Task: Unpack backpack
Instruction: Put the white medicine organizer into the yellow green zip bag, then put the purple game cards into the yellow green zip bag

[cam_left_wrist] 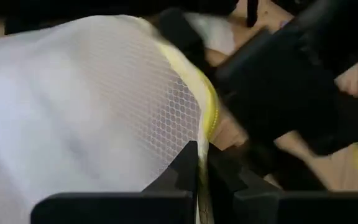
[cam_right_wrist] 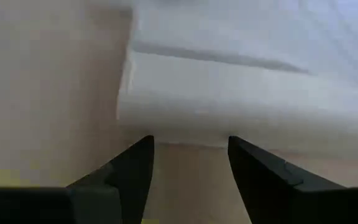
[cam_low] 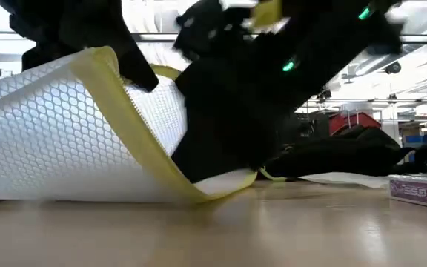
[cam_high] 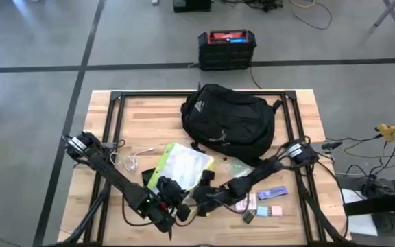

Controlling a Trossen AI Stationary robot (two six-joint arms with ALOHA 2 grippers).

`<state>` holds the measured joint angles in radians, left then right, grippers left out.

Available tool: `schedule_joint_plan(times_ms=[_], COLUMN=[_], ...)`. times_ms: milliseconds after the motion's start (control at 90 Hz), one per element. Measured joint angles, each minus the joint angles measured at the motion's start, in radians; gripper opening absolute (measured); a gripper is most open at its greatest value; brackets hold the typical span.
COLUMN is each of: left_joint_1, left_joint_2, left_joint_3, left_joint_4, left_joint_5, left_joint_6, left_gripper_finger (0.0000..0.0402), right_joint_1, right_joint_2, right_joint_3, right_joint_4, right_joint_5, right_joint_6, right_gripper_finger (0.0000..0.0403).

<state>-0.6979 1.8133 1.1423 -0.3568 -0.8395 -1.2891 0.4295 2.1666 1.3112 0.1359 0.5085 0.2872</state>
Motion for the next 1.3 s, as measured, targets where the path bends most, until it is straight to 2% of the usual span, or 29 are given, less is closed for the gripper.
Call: schedule_joint_plan(times_ms=[133, 233, 289, 533, 644, 800, 900, 1022, 1178, 1300], left_joint_1=[0.003, 0.003, 0.003, 0.002, 0.003, 0.005, 0.006, 0.007, 0.012, 0.017], left_joint_2=[0.000, 0.000, 0.000, 0.000, 0.000, 0.000, 0.000, 0.000, 0.000, 0.000], left_joint_3=[0.000, 0.000, 0.000, 0.000, 0.000, 0.000, 0.000, 0.000, 0.000, 0.000], left_joint_4=[0.008, 0.008, 0.009, 0.008, 0.043, 0.169, 0.233, 0.245, 0.246, 0.243], left_joint_5=[-0.002, -0.002, 0.002, -0.009, -0.038, -0.052, -0.052, -0.060, -0.069, -0.070], left_joint_6=[0.018, 0.033, 0.043, 0.089, 0.166, 0.335, 0.408, 0.417, 0.408, 0.392], left_gripper_finger=[0.0000, 0.0000, 0.0000, 0.0000, 0.0000, 0.0000, 0.0000, 0.0000, 0.0000, 0.0000], right_joint_1=[-0.024, -0.028, -0.025, 0.044, 0.082, 0.110, 0.115, 0.123, 0.166, 0.182], right_joint_2=[0.015, -0.004, -0.032, -0.225, -0.355, -0.502, -0.553, -0.574, -0.536, -0.503], right_joint_3=[0.035, 0.037, 0.035, -0.046, -0.142, -0.288, -0.358, -0.392, -0.388, -0.367], right_joint_4=[0.083, 0.061, 0.003, -0.463, -0.540, -0.546, -0.552, -0.549, -0.551, -0.548], right_joint_5=[-0.009, -0.020, -0.055, -0.238, -0.331, -0.398, -0.428, -0.499, -0.526, -0.511], right_joint_6=[-0.010, -0.038, -0.077, -0.129, -0.142, -0.023, 0.051, 0.128, 0.182, 0.211], right_gripper_finger=[0.0195, 0.0195, 0.0195, 0.0195, 0.0195, 0.0200, 0.0223, 0.0270, 0.0333, 0.0352])
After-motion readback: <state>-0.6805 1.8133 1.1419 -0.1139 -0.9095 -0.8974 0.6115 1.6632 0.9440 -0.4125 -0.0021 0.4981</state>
